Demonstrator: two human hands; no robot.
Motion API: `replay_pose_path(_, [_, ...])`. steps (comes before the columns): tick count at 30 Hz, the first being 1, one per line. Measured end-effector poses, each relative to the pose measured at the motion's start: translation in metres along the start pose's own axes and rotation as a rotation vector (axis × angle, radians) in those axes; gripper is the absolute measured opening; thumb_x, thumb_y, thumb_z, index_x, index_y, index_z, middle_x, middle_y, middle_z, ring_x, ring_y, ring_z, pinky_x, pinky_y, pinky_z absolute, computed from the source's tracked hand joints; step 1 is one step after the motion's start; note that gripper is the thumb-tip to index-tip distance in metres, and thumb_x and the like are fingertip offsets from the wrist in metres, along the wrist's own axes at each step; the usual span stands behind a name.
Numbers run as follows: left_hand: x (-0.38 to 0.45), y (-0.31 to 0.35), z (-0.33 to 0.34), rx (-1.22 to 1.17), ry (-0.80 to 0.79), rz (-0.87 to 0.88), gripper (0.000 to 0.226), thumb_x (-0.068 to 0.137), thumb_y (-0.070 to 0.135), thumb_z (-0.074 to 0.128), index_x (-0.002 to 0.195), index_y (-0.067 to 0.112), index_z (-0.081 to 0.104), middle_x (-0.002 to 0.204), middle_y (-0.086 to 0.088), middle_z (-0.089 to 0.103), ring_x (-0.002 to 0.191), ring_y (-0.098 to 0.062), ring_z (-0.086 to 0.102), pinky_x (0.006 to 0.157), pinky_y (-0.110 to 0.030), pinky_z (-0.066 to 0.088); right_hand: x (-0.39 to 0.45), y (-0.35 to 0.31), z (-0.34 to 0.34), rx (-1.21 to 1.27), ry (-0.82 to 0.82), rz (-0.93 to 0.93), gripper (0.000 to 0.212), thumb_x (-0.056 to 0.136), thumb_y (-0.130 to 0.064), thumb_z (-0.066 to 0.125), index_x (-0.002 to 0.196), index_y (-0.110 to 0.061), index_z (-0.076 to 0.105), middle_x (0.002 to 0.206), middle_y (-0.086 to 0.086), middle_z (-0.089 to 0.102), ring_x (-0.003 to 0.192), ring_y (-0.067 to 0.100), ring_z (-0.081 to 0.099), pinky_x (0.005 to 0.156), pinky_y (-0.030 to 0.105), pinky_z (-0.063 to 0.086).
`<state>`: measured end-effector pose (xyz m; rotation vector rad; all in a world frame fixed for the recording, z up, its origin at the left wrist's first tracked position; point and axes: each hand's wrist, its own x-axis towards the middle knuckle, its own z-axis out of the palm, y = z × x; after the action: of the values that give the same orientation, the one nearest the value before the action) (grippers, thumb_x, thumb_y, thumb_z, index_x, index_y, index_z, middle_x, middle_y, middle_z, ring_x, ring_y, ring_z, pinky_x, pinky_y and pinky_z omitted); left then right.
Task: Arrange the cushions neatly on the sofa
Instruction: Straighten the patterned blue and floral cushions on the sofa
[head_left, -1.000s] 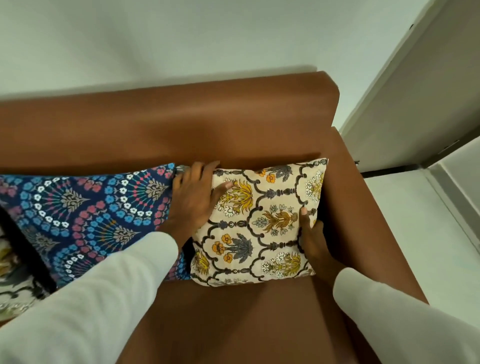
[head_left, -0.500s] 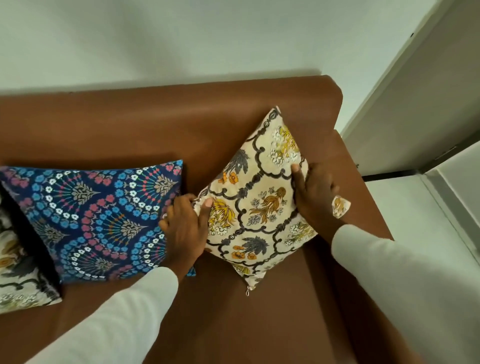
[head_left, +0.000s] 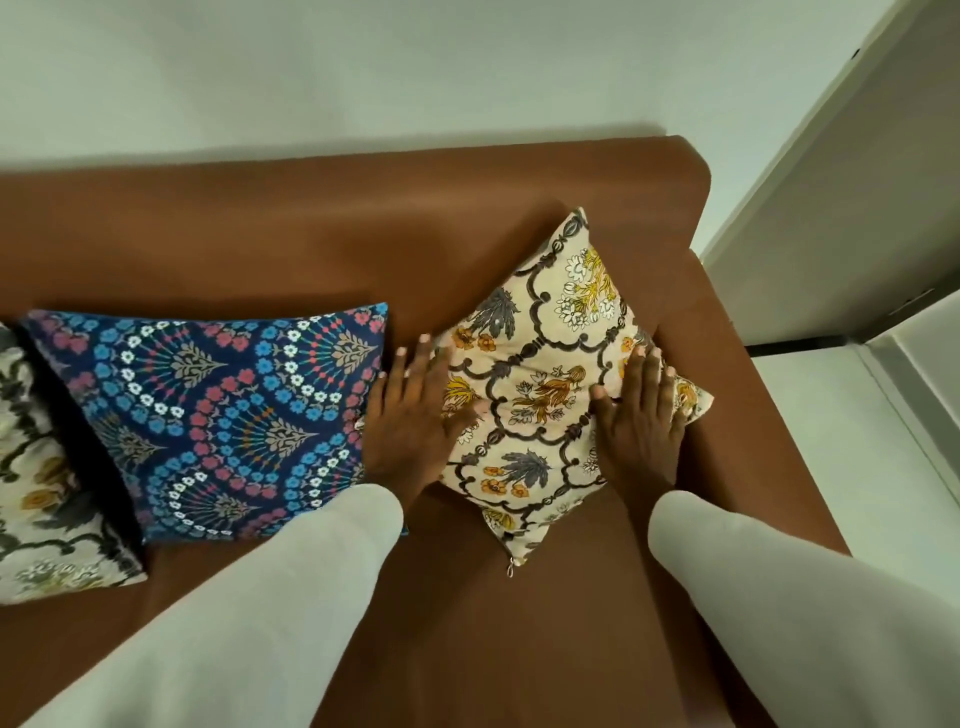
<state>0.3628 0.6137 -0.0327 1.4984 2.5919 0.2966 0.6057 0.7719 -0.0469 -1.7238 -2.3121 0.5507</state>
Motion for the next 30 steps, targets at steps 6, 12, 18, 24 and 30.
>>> replay_pose_path(6, [-0.028, -0.051, -0.035, 0.018, 0.08, 0.1, 0.077, 0.111, 0.072, 0.024, 0.176, 0.03, 0.019, 0.186, 0.003, 0.014, 0.172, -0.021, 0.011, 0.134, -0.049, 0.019, -0.029, -0.031, -0.022, 0.183, 0.199, 0.107, 0.076, 0.115, -0.056, 0.025, 0.177, -0.013, 0.012, 0.187, 0.014, 0.005, 0.173, 0.038, 0.008, 0.138, 0.059, 0.01])
replay_pose_path(12, [-0.034, -0.153, -0.11, -0.003, 0.294, -0.091, 0.073, 0.109, 0.069, 0.036, 0.171, 0.031, 0.029, 0.181, 0.001, 0.024, 0.169, -0.027, 0.022, 0.127, -0.051, 0.019, -0.132, -0.157, 0.0, 0.382, 0.029, -0.266, 0.061, 0.11, -0.045, 0.053, 0.153, -0.002, 0.053, 0.157, 0.026, 0.052, 0.149, 0.042, 0.047, 0.127, 0.055, 0.037])
replay_pose_path(18, [-0.031, -0.256, -0.153, 0.016, 0.013, -0.095, 0.1, 0.089, 0.099, 0.018, 0.158, 0.033, 0.046, 0.156, 0.0, 0.056, 0.15, -0.03, 0.046, 0.119, -0.058, 0.028, -0.191, -0.254, 0.086, 0.324, -0.397, 0.009, 0.066, 0.108, -0.051, 0.063, 0.153, -0.003, 0.053, 0.153, 0.017, 0.056, 0.151, 0.039, 0.045, 0.123, 0.044, 0.035])
replay_pose_path(24, [-0.057, -0.294, -0.16, -0.064, 0.028, -0.119, 0.078, 0.078, 0.104, 0.037, 0.103, 0.031, 0.051, 0.087, 0.008, 0.057, 0.104, -0.032, 0.065, 0.097, -0.055, 0.041, -0.178, -0.283, 0.129, 0.833, -0.467, 0.093, 0.07, 0.104, -0.047, 0.071, 0.164, -0.02, 0.048, 0.163, 0.002, 0.06, 0.151, 0.022, 0.058, 0.121, 0.046, 0.051])
replay_pose_path(30, [-0.088, -0.31, -0.164, -0.24, 0.274, -0.276, 0.074, 0.08, 0.102, 0.038, 0.091, 0.03, 0.047, 0.079, 0.009, 0.056, 0.086, -0.032, 0.069, 0.094, -0.058, 0.049, -0.174, -0.325, 0.141, 0.392, -0.122, 0.111, 0.083, 0.097, -0.084, 0.043, 0.138, -0.013, 0.055, 0.136, 0.026, 0.065, 0.131, 0.05, 0.057, 0.11, 0.058, 0.041])
